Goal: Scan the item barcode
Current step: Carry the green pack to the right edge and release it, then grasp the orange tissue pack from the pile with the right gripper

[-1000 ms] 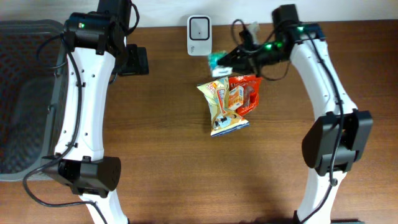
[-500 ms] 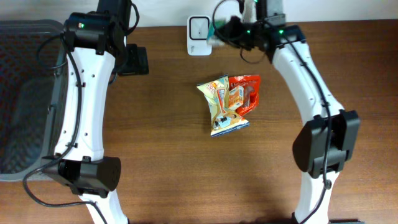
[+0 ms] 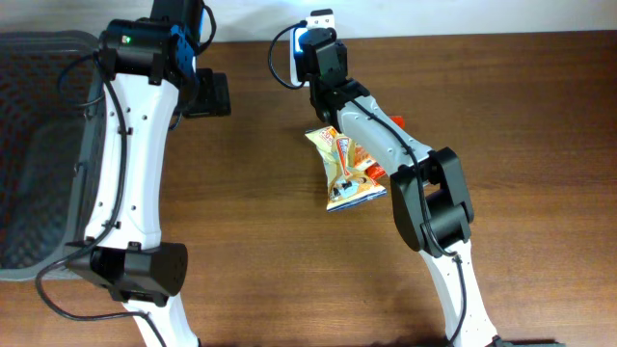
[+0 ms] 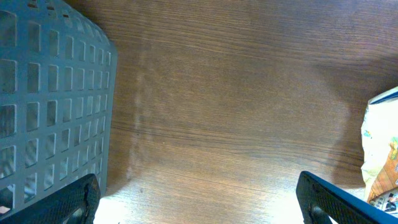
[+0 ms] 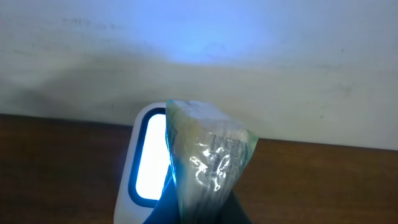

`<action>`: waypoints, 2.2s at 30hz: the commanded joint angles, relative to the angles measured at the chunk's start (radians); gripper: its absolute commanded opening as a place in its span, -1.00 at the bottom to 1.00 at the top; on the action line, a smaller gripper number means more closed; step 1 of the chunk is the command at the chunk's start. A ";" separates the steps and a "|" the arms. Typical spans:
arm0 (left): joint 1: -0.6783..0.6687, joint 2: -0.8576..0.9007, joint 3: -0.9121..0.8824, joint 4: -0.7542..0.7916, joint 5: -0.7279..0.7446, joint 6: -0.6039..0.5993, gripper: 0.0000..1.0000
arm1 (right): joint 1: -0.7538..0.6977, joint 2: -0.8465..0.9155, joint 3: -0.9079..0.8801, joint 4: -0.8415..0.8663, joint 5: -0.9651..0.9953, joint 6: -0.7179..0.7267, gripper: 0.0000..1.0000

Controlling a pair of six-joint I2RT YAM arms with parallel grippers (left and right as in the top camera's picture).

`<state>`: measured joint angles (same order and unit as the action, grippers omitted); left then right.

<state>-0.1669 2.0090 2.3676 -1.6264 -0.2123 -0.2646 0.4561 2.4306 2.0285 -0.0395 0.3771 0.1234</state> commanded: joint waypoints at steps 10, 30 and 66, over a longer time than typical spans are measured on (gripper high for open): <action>0.002 -0.001 0.005 0.001 0.007 0.005 0.98 | -0.423 -0.326 0.100 -0.603 0.154 0.315 -0.92; 0.002 -0.001 0.005 0.001 0.007 0.005 0.98 | -1.191 -0.129 0.072 -0.862 -0.112 0.319 0.08; 0.002 -0.001 0.005 0.001 0.007 0.005 0.98 | -0.182 -0.073 0.042 -1.248 -0.406 0.211 -0.18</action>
<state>-0.1669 2.0090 2.3676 -1.6264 -0.2123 -0.2646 0.2897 2.3371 2.0838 -1.2865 -0.0586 0.3195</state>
